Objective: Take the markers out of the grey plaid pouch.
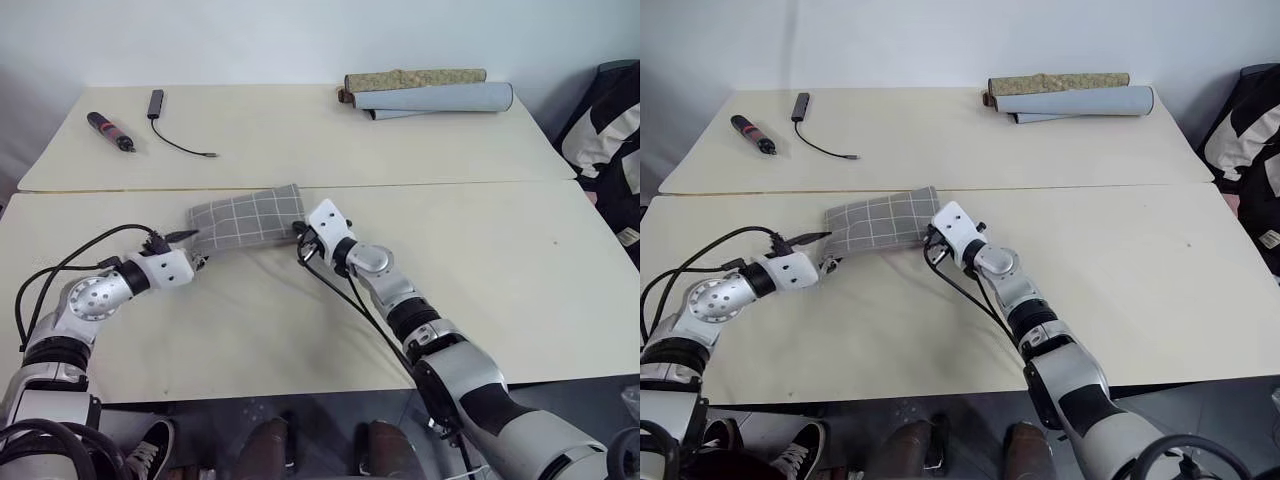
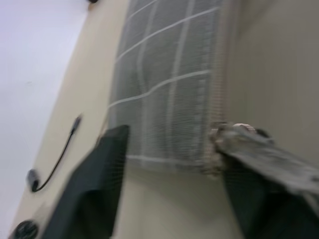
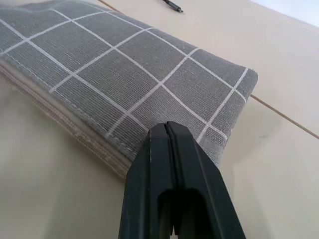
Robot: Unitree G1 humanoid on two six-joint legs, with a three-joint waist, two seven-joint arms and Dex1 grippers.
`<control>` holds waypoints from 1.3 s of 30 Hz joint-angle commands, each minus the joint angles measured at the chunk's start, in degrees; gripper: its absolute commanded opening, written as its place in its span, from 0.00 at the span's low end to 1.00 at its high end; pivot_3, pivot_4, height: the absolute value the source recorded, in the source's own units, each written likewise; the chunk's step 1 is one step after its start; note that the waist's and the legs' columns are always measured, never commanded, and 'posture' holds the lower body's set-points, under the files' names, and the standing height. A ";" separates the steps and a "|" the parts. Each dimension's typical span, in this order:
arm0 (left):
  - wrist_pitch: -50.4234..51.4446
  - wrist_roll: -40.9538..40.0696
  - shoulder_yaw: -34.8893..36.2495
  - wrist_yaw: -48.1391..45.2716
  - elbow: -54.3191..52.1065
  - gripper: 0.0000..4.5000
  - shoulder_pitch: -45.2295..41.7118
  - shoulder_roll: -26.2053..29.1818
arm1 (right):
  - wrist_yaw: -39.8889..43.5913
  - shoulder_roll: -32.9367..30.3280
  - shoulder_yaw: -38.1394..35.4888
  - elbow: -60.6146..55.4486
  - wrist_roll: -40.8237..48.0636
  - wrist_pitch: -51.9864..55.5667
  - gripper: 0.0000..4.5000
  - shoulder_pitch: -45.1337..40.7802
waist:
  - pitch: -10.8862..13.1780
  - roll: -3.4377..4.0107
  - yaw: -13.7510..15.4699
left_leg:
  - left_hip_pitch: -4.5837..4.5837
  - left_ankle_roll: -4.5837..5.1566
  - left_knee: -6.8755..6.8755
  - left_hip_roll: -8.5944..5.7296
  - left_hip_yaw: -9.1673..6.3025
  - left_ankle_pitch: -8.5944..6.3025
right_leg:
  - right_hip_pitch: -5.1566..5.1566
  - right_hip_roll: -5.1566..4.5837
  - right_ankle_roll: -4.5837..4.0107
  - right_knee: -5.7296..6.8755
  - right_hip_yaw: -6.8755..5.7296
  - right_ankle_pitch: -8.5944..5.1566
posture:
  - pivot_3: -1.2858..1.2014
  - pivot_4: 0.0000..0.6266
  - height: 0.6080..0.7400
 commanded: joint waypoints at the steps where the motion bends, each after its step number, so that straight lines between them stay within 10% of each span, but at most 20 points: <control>1: -0.43 -1.22 -1.40 -3.23 0.96 0.26 1.21 -1.08 | 0.40 -0.15 -0.37 -2.46 0.42 -0.29 0.00 0.29 | 0.00 0.00 -0.04 | 0.00 0.00 0.00 0.00 0.00 0.00 | 0.01 0.00 0.00 0.00 0.00 0.00 | 0.52 0.24 1.00; 7: 3.49 -9.95 1.88 -10.27 -1.63 0.13 3.37 -2.53 | 1.56 -0.71 -0.48 -4.66 0.84 -0.12 0.00 0.73 | 0.00 0.01 -0.30 | 0.01 0.02 0.01 0.02 0.03 -0.01 | 0.00 -0.01 0.00 0.00 -0.01 0.00 | 0.52 0.24 1.00; 15: 19.80 -20.24 5.11 -16.36 -22.79 0.13 10.38 -5.15 | 12.78 -8.20 0.63 -26.14 3.52 0.06 0.51 7.00 | 0.00 0.00 -0.14 | -0.05 0.14 0.17 -0.01 0.02 -0.08 | 0.04 -0.03 0.01 -0.02 0.02 0.01 | 0.52 0.24 1.00; 25: 43.99 -21.58 4.22 -18.40 -51.91 0.13 17.03 -5.43 | 18.53 -26.21 9.21 -38.68 -9.48 -15.20 0.52 13.51 | 0.01 -0.01 -0.16 | -0.05 0.10 0.18 0.12 0.21 -0.11 | 0.03 0.03 0.02 -0.16 0.01 0.00 | 0.52 0.24 1.00; 39: 53.83 -24.28 5.95 -20.72 -61.45 0.13 18.86 -5.60 | 9.64 -27.52 10.95 -32.30 -18.73 -19.10 0.48 10.95 | 0.02 -0.02 0.05 | -0.06 0.11 0.19 0.12 0.22 -0.10 | 0.18 0.05 -0.01 -0.48 0.00 0.02 | 0.52 0.24 1.00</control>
